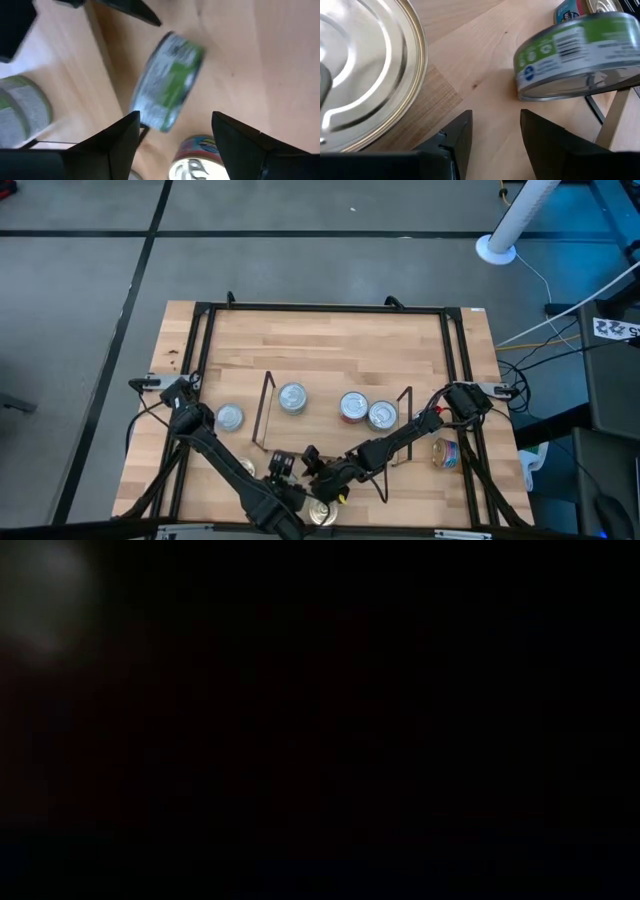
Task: Stack canned seafood by type on shelf
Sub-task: Stack the green white tuna can on top of the green white tuna cans on the shelf
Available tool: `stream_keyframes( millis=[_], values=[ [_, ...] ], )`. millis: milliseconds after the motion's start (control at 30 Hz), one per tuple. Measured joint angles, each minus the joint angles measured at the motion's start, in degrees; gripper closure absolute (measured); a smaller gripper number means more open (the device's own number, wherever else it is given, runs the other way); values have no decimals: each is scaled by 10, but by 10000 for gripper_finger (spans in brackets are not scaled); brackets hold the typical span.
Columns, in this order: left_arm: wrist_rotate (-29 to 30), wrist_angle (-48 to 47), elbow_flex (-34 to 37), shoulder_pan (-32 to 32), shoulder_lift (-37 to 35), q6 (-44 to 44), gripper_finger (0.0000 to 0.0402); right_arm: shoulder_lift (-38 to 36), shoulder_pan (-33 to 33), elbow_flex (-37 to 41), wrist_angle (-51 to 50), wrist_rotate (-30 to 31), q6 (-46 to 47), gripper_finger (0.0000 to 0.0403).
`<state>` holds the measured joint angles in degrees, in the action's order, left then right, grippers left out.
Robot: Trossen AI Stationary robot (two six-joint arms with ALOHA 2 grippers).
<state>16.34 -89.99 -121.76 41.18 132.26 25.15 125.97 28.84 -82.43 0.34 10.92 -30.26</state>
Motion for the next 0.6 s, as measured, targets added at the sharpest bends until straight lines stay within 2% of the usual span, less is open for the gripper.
stream_keyframes(
  millis=[133,600],
  values=[
    [26,-1,15,-1,0,-1,158,0,0,0,0,0,0,235],
    [32,26,17,-24,4,-87,158,0,0,0,0,0,0,235]
  ],
)
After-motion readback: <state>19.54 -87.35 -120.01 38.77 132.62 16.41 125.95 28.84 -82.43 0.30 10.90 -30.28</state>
